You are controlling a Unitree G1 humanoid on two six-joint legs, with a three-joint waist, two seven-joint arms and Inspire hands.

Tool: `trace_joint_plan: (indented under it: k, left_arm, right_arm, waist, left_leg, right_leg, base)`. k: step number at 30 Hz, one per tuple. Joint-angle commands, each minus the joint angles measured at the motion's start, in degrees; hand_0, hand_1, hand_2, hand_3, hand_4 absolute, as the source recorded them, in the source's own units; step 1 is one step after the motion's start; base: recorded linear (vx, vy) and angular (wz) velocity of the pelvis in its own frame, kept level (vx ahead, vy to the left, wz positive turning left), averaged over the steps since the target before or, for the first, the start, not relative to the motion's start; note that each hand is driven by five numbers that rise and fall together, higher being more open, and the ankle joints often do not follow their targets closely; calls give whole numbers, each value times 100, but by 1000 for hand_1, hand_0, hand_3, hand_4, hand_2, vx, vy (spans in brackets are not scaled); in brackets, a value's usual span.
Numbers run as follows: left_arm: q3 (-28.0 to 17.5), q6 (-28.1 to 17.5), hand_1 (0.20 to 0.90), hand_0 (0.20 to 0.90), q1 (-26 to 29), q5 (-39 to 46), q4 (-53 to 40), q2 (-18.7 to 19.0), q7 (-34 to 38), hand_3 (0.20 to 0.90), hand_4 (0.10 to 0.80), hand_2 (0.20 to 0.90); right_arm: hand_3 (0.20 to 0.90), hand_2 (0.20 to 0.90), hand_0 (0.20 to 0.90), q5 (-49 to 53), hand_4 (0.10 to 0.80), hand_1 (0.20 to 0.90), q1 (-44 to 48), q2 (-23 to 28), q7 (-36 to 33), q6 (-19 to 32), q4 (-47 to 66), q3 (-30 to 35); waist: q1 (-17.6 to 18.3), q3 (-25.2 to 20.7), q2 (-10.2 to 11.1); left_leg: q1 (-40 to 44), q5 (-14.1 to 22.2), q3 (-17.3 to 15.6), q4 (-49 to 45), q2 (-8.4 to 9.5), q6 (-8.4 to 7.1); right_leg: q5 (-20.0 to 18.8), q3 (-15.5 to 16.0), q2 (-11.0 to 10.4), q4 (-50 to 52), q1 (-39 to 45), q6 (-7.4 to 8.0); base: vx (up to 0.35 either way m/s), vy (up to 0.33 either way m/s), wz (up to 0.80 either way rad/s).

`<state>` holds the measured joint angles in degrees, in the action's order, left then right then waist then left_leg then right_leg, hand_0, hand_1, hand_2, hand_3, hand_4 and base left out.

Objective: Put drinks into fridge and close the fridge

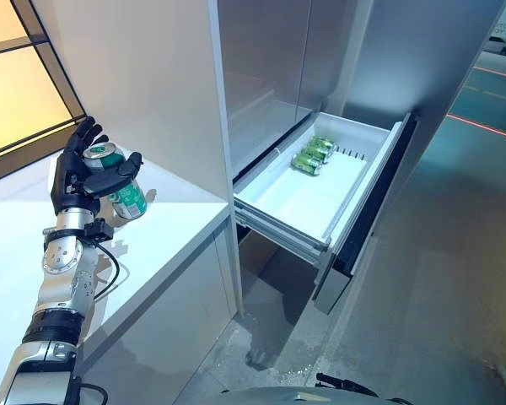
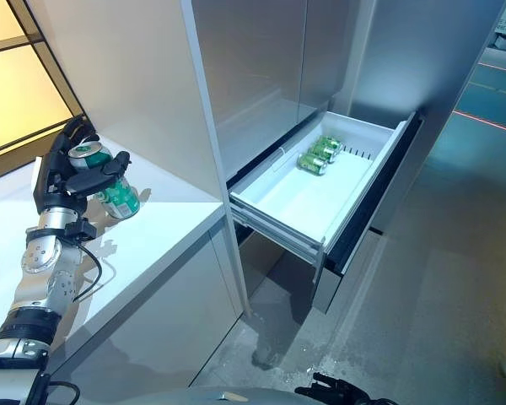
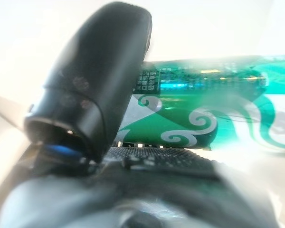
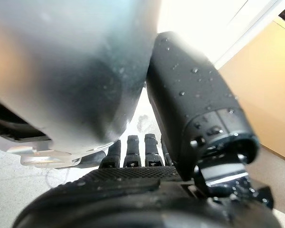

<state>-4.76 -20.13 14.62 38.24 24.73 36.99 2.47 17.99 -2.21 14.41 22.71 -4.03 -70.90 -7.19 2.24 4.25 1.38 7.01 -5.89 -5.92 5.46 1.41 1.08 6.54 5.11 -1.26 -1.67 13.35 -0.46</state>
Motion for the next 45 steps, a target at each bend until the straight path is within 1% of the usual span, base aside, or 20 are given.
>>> trace_joint_plan:
  k: [1, 13, 14, 15, 16, 17, 18, 32, 35, 37, 39, 40, 41, 43, 45]
  left_arm:
    - [-319, -393, 900, 900, 1178, -106, -137, 524, 38, 900, 800, 900]
    - [-274, -252, 900, 900, 1191, -287, -31, 608, 76, 900, 800, 900]
    - [-273, -246, 858, 858, 1193, -285, -33, 618, 69, 851, 751, 858]
    - [-269, -236, 599, 599, 1197, -289, -42, 622, 66, 549, 449, 599]
    - [-267, -228, 599, 599, 1195, -291, -46, 625, 63, 549, 449, 599]
    - [-264, -226, 413, 413, 1190, -307, -46, 632, 61, 332, 232, 413]
    - [-258, -222, 300, 300, 1188, -306, -51, 642, 48, 200, 100, 300]
    - [-227, -165, 300, 300, 1198, -329, -109, 692, -73, 200, 100, 300]
    - [-216, -266, 300, 300, 1215, -169, -225, 721, -164, 200, 100, 300]
    - [-202, -442, 300, 300, 1235, -23, -407, 732, -185, 200, 100, 300]
    - [-198, -504, 300, 300, 1244, 158, -775, 731, -141, 200, 100, 300]
    - [-190, -514, 300, 300, 1232, 243, -1335, 684, 1, 200, 100, 300]
    - [-195, -530, 300, 300, 1217, 249, -1421, 670, 25, 200, 100, 300]
    - [-223, -684, 300, 300, 1201, 385, -1973, 607, 14, 200, 100, 300]
    - [-187, -892, 300, 300, 1269, 441, -2380, 592, -19, 200, 100, 300]
  right_arm:
    - [900, 900, 900, -26, 800, 900, -58, 129, 127, -52, -283, -92]
    - [900, 900, 900, 13, 800, 900, -101, 130, 103, -136, -130, -119]
    - [900, 900, 900, 19, 800, 900, -101, 129, 99, -149, -116, -120]
    - [900, 900, 900, 28, 800, 900, -103, 128, 93, -156, -107, -123]
    - [900, 900, 900, 36, 800, 900, -106, 126, 87, -157, -97, -129]
    - [900, 900, 900, 42, 800, 900, -107, 127, 86, -160, -88, -132]
    - [900, 900, 900, 44, 800, 900, -112, 134, 92, -165, -74, -132]
    - [900, 900, 900, 114, 800, 900, -167, 132, 26, -286, 217, -169]
    - [900, 900, 900, 170, 800, 900, -187, 131, -37, -174, 313, -186]
    - [900, 900, 900, 53, 800, 900, -180, 150, -155, 85, 473, -191]
    - [900, 900, 900, -4, 800, 900, -162, 190, -297, 256, 847, -244]
    - [900, 900, 900, -175, 800, 900, -142, 227, -561, 372, 1461, -344]
    - [900, 900, 900, -237, 800, 900, -149, 236, -588, 420, 1566, -367]
    - [900, 900, 900, -582, 800, 900, -155, 295, -800, 696, 2425, -564]
    - [900, 900, 900, -616, 800, 900, -183, 341, -806, 592, 3522, -739]
  waist:
    - [20, -128, -309]
    - [44, -105, -295]
    - [43, -99, -294]
    - [42, -95, -293]
    - [42, -92, -293]
    - [41, -89, -292]
    - [41, -84, -288]
    - [63, -41, -268]
    - [67, -42, -256]
    - [70, -31, -250]
    - [64, -14, -239]
    - [58, 7, -221]
    - [60, 10, -219]
    - [62, 33, -197]
    - [94, 43, -176]
  left_leg:
    - [461, 1116, -191, -125, 267, 272]
    - [448, 1111, -204, -131, 271, 281]
    - [448, 1111, -204, -132, 270, 283]
    - [446, 1111, -205, -134, 268, 282]
    - [441, 1111, -204, -140, 268, 283]
    - [436, 1112, -204, -143, 269, 284]
    - [433, 1114, -205, -146, 271, 284]
    - [415, 1112, -221, -158, 268, 288]
    - [413, 1113, -225, -161, 261, 279]
    - [410, 1109, -222, -162, 257, 273]
    - [407, 1106, -214, -165, 251, 269]
    - [407, 1102, -193, -161, 245, 273]
    - [408, 1101, -191, -161, 244, 273]
    - [404, 1084, -174, -152, 239, 273]
    - [401, 1070, -180, -135, 231, 272]
  right_leg:
    - [-368, 54, -164, 262, -674, 496]
    - [-380, 35, -164, 277, -699, 510]
    - [-382, 34, -165, 280, -701, 511]
    - [-383, 36, -167, 284, -705, 513]
    - [-382, 35, -169, 288, -709, 513]
    - [-383, 34, -170, 289, -713, 513]
    - [-383, 35, -170, 288, -713, 514]
    - [-396, 22, -163, 299, -741, 521]
    - [-400, 21, -161, 299, -744, 525]
    - [-407, 20, -159, 298, -746, 527]
    - [-416, 16, -159, 298, -747, 525]
    - [-421, 11, -156, 301, -747, 514]
    - [-420, 12, -157, 302, -745, 512]
    - [-429, 22, -160, 306, -750, 501]
    - [-424, 38, -165, 308, -758, 495]
  base:
    - [0, 0, 0]
    - [0, 0, 0]
    - [0, 0, 0]
    - [0, 0, 0]
    - [0, 0, 0]
    - [0, 0, 0]
    - [0, 0, 0]
    - [0, 0, 0]
    - [0, 0, 0]
    - [0, 0, 0]
    - [0, 0, 0]
    - [0, 0, 0]
    - [0, 0, 0]
    - [-17, -15, -1]
    - [-18, -16, -1]
